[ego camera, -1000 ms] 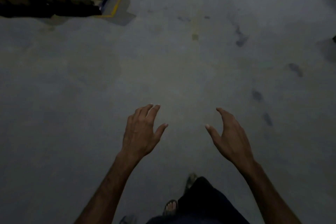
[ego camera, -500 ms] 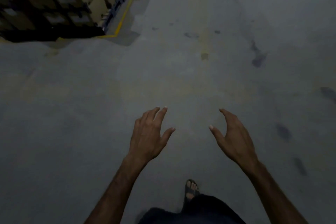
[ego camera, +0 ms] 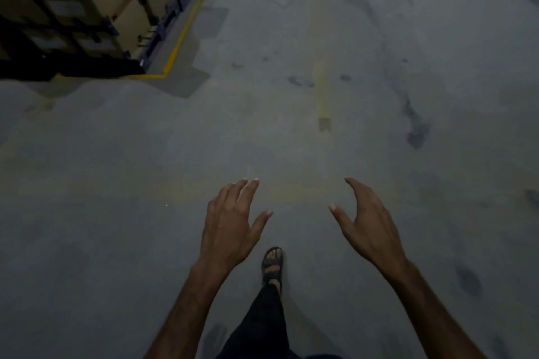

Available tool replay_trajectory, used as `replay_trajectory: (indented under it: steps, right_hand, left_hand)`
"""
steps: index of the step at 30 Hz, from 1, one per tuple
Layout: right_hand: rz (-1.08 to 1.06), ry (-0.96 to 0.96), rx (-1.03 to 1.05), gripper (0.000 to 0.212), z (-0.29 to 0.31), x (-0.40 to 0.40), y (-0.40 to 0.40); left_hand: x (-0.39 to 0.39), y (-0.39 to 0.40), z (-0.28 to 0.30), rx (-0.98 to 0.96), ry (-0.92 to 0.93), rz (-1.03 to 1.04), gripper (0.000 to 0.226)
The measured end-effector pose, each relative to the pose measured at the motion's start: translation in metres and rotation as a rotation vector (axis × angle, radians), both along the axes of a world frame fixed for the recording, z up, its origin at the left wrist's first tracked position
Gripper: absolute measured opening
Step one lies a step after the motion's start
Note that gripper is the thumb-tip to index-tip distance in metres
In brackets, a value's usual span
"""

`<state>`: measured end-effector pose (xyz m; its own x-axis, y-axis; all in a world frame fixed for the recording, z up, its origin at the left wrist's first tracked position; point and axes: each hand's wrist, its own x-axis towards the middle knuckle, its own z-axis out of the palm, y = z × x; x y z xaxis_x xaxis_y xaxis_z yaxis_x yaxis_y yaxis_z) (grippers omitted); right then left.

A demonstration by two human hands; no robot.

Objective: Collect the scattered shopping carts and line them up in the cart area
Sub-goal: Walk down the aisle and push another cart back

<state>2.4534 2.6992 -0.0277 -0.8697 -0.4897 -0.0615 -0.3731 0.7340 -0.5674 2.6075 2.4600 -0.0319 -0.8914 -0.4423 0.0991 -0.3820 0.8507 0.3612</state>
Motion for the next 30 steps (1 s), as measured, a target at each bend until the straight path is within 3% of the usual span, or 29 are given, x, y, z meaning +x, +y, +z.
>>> replay_trajectory:
  steps: [11, 16, 22, 30]
  right_hand:
    - [-0.143, -0.013, -0.025, 0.07, 0.028, -0.233, -0.154]
    - [-0.186, -0.017, -0.035, 0.07, 0.015, -0.347, -0.21]
    - [-0.174, -0.016, -0.065, 0.068, -0.005, -0.514, -0.283]
    - [-0.085, -0.028, -0.035, 0.069, 0.008, -0.731, -0.382]
  left_hand:
    - [-0.285, -0.185, 0.036, -0.033, -0.008, -0.129, 0.07]
    - [-0.407, -0.252, 0.026, -0.059, -0.005, -0.149, 0.068]
    - [-0.559, -0.314, 0.007, -0.06, -0.048, -0.166, 0.073]
    - [-0.754, -0.398, 0.029, -0.038, -0.016, -0.121, 0.074]
